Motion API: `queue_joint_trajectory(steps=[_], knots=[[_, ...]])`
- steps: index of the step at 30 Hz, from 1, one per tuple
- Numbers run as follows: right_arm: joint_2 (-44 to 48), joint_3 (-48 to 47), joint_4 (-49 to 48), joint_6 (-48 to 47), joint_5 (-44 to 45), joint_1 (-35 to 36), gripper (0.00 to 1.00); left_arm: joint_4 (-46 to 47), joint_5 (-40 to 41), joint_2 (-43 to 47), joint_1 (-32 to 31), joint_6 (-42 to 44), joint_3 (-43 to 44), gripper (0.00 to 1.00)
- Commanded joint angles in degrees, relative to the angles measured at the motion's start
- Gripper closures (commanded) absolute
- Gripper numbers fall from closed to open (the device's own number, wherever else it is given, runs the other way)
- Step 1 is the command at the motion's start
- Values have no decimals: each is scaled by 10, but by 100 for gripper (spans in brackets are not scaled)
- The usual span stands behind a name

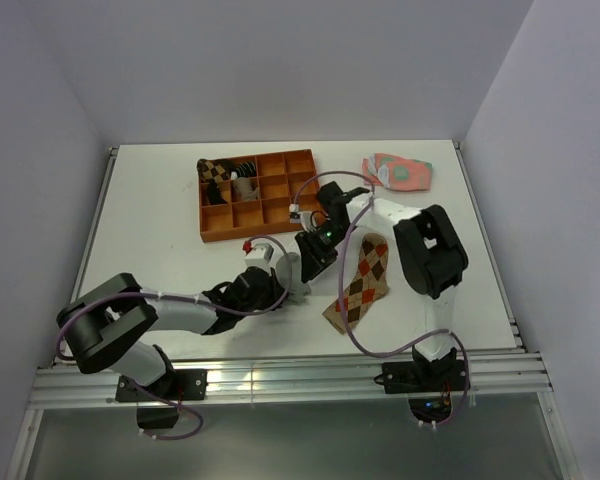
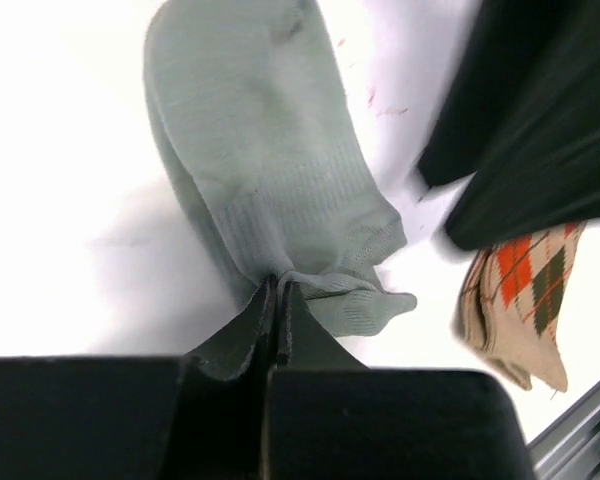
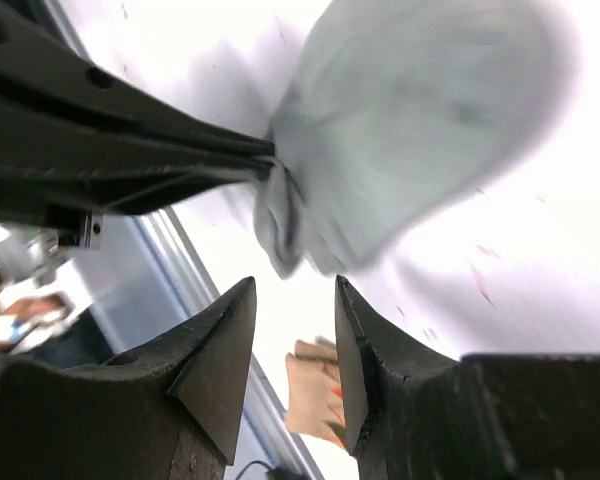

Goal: Roll the socks
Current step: Roll the sock at the center of the board.

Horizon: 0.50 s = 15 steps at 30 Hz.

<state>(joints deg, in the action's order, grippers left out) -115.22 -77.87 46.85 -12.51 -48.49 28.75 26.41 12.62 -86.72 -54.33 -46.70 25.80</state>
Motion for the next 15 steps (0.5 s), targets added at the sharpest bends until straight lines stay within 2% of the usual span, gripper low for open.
queue_joint_trajectory(steps=[1,5,9,15], knots=[[79,10,-27,0,48,-17,55,-87,1,29,-3,-15,5,100],[145,34,-47,-37,95,-23,55,-192,-19,38,-3,-21,47,100],[217,93,-120,-75,131,-23,55,-288,-40,45,-2,-45,89,100],[324,226,-246,-131,180,-12,60,-338,-97,24,10,-75,123,100]])
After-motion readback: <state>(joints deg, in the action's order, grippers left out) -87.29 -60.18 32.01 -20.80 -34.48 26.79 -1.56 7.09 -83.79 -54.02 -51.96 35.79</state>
